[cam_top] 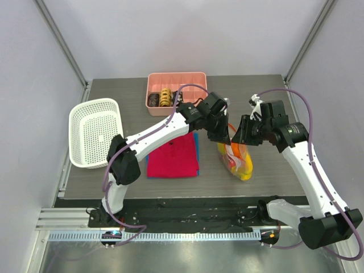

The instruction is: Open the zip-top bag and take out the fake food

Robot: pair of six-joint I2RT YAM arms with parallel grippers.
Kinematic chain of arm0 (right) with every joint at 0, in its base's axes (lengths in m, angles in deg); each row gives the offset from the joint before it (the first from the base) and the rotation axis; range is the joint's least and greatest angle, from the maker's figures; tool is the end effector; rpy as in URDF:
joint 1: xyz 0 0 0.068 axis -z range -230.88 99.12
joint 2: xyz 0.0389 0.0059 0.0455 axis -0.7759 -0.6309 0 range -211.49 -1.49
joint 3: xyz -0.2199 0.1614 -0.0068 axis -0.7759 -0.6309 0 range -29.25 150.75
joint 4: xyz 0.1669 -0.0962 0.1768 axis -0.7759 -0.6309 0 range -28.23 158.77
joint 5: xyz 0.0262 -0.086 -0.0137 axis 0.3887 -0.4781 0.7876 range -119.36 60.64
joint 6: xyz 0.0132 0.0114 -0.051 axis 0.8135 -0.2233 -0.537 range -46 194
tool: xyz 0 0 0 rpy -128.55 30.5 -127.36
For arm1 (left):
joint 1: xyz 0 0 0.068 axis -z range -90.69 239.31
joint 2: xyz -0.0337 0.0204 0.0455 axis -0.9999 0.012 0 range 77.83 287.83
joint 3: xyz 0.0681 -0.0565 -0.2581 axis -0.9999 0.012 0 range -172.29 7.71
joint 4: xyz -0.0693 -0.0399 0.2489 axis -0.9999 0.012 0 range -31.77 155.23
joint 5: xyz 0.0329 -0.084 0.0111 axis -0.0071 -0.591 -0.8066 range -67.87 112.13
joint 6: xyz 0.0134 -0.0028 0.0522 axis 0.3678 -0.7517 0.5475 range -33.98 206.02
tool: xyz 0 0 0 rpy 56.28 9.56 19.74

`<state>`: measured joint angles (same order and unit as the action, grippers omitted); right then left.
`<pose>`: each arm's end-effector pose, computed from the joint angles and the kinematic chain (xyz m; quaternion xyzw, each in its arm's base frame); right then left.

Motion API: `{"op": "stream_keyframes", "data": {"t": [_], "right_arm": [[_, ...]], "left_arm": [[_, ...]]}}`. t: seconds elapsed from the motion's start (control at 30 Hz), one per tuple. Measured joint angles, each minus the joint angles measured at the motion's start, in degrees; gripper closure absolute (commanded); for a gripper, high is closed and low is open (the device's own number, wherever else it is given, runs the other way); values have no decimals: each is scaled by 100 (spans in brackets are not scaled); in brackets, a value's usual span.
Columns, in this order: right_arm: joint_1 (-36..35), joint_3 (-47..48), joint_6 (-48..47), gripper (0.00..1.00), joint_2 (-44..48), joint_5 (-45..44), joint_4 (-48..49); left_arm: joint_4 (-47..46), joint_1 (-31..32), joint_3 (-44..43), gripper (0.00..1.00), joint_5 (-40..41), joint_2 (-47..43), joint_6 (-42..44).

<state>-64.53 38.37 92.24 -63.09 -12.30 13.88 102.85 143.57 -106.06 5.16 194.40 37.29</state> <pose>0.1947 0.0580 0.3498 -0.0150 0.9273 0.2290 0.2959 0.2596 -0.3784 0.3179 0.0980 0.9179 -0.3667 0.1160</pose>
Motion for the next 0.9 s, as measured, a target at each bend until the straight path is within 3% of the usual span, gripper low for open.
{"op": "stream_keyframes", "data": {"t": [0.03, 0.1, 0.33, 0.6, 0.9], "right_arm": [[0, -2, -39, 86, -37, -70, 24], [0, 0, -116, 99, -90, -208, 57], [0, 13, -142, 98, 24, -1137, 61], [0, 162, -72, 99, 962, -2529, -76], [0, 22, -13, 99, 1257, -3285, 48]], "left_arm": [[22, -2, 0, 100, 4, 0, 26], [85, 0, 0, 100, 7, -7, 109], [328, 0, 317, 100, 105, -393, 396], [514, -2, 98, 100, -52, -501, 597], [413, -199, 92, 100, -208, -369, 640]]}}
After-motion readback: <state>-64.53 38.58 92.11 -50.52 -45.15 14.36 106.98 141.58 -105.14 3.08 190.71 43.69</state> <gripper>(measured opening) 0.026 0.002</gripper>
